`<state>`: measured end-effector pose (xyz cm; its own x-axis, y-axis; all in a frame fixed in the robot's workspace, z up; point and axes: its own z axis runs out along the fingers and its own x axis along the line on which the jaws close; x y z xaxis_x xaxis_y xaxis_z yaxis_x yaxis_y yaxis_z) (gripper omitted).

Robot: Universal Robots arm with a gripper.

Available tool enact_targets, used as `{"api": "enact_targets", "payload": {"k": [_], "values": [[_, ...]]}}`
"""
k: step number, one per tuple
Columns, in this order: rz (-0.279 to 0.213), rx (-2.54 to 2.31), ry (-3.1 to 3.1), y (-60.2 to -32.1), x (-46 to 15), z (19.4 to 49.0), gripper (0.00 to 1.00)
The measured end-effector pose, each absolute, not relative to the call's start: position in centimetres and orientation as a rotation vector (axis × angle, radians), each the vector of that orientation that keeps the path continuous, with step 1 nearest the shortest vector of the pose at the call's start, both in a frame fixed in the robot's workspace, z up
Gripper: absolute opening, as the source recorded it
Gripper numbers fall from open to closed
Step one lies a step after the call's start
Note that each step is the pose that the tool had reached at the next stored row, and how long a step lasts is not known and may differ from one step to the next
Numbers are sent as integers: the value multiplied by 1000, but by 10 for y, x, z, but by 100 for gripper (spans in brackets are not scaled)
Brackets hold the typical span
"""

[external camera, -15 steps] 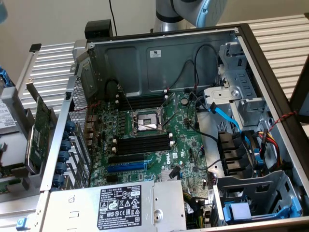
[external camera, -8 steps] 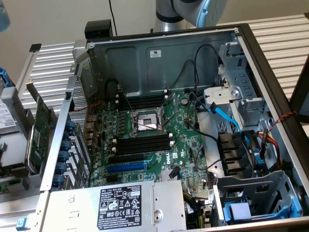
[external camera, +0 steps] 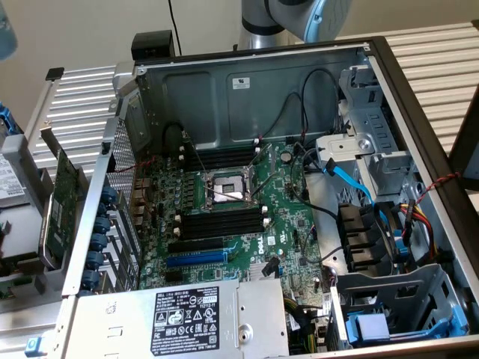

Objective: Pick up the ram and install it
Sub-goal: 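Pick up the ram and move it above insertion slot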

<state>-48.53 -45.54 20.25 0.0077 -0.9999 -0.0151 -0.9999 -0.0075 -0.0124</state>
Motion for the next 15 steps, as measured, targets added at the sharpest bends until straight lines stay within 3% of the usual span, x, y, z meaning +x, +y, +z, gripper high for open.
{"api": "enact_targets", "payload": {"k": [2, 4, 5, 7, 15], "values": [[3, -2214, 2201, -456, -486, 201, 37], [3, -2212, 2203, -456, -486, 201, 24], [3, -2211, 2204, -457, -486, 200, 24], [3, -2208, 2207, -458, -486, 201, 13], [3, -2198, 2217, -459, -486, 224, 13]]}}
